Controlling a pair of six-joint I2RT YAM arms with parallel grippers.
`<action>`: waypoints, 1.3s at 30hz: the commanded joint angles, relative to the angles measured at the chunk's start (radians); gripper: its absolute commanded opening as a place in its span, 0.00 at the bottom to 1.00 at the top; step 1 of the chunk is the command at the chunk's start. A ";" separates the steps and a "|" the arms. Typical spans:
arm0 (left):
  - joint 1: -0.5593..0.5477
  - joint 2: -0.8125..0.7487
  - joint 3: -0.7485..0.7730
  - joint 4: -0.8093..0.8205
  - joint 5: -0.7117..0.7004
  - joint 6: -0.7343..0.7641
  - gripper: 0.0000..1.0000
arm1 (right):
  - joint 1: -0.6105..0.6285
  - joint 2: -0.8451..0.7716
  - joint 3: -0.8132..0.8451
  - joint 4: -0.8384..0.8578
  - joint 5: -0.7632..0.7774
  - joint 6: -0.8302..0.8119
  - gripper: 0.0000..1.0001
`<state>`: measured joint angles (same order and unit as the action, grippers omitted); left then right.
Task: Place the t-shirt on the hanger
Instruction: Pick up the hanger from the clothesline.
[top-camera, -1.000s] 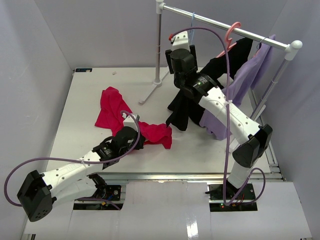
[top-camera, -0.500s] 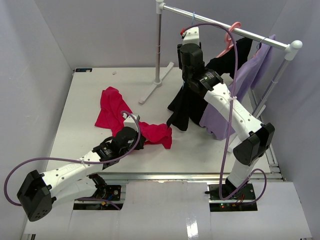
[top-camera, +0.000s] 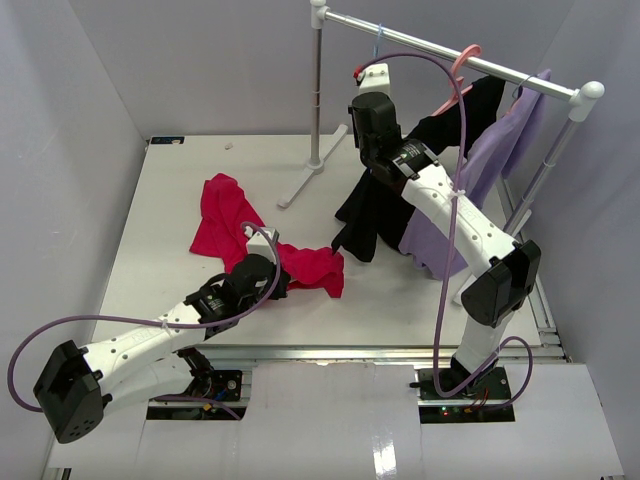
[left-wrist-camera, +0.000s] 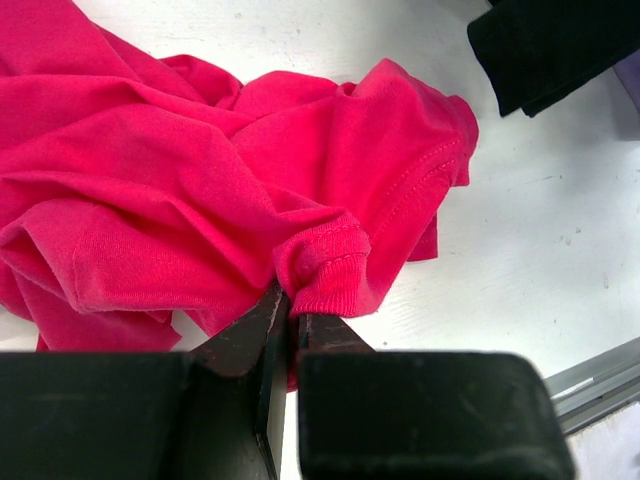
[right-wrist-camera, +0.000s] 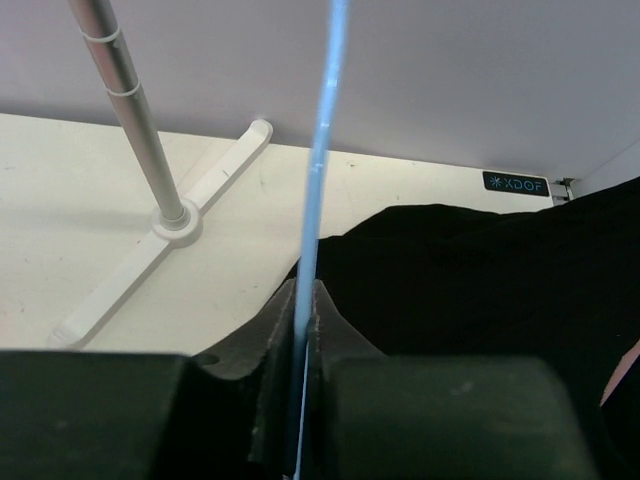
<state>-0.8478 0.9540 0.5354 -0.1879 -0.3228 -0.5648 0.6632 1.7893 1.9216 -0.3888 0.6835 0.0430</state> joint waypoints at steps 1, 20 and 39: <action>-0.005 -0.025 0.007 -0.008 -0.070 -0.009 0.00 | 0.008 -0.032 0.064 0.001 -0.026 -0.025 0.08; -0.005 0.026 0.015 -0.019 -0.116 -0.024 0.00 | 0.007 -0.158 0.066 0.055 -0.051 -0.172 0.08; 0.025 0.017 0.167 -0.119 -0.074 -0.069 0.00 | 0.044 -0.374 -0.153 -0.115 -0.215 -0.105 0.08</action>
<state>-0.8454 0.9717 0.6109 -0.2837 -0.4371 -0.6143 0.6824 1.5090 1.7903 -0.4368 0.5169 -0.0869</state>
